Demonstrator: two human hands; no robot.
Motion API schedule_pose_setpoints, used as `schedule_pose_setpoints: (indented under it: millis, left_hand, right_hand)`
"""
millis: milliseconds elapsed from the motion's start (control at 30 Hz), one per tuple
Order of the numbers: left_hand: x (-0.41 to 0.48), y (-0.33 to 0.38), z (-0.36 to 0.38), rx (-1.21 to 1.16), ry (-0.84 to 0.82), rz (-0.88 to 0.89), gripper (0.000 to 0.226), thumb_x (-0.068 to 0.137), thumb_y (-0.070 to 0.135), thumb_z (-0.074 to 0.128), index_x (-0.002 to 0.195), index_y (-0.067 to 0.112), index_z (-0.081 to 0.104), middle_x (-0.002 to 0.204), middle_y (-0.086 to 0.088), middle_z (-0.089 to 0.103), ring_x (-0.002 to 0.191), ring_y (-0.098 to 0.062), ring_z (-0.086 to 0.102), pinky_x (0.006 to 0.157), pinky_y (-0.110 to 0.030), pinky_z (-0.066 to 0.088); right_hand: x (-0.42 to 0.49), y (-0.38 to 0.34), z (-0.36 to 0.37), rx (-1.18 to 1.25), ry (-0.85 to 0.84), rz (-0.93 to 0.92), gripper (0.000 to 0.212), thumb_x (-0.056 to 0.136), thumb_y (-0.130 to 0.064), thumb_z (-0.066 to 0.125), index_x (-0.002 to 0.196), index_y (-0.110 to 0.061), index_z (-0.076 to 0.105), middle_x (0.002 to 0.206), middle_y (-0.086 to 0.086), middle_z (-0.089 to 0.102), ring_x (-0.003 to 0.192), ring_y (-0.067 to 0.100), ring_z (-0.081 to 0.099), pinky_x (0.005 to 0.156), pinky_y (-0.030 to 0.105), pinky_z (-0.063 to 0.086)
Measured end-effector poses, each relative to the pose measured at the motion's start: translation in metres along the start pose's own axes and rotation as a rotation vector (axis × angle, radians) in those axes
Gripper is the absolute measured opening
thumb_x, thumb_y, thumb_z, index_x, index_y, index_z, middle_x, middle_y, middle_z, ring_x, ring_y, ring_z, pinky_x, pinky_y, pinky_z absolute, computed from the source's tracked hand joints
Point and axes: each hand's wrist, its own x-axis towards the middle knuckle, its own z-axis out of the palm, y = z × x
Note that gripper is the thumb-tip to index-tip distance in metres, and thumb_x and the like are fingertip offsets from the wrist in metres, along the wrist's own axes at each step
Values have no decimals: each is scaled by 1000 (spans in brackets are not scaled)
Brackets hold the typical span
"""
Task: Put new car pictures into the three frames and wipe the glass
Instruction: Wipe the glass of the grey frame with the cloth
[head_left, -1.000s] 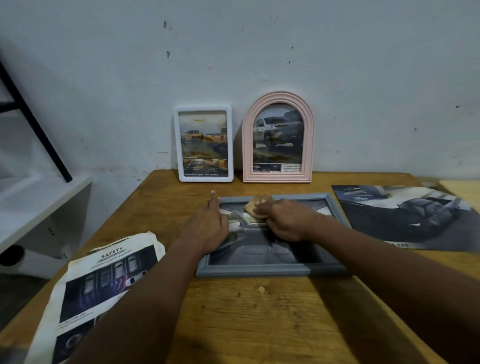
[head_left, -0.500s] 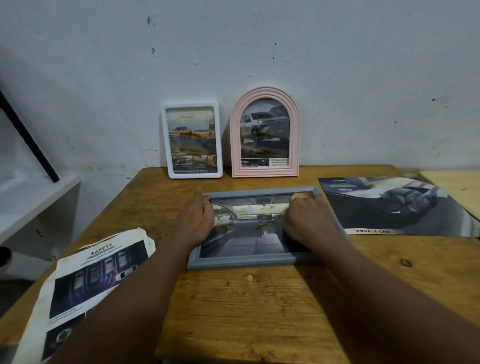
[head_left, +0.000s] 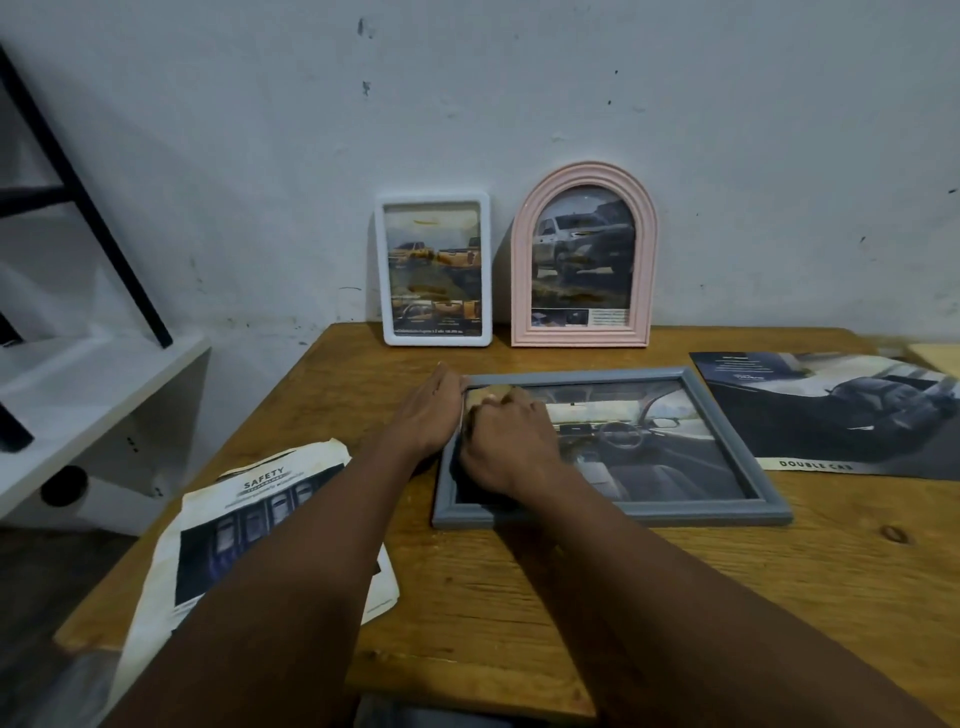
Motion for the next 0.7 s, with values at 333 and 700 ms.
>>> schedule_pose_setpoints:
  millis: [333,700]
  left_hand:
    - [-16,0,14,72,-12,45,61,107,52,19,163,26,20,168,-3,23,153,-26,23,121,-44,18]
    - [-22,-2,23,310,22,225,59,110,44,21,162,17,24,169,-5,20,155,-20,17,123,-35,12]
  right_hand:
    - [-5,62,-21,123,-239,-260,59,88,-35,34,145,-29,48,146,7,54,131,30,50,110,48,40]
    - [-59,165,-49,-42,-162,-97,49,98,-26,46,147,-32,46,149,10,50,130,30,51,107,42,41]
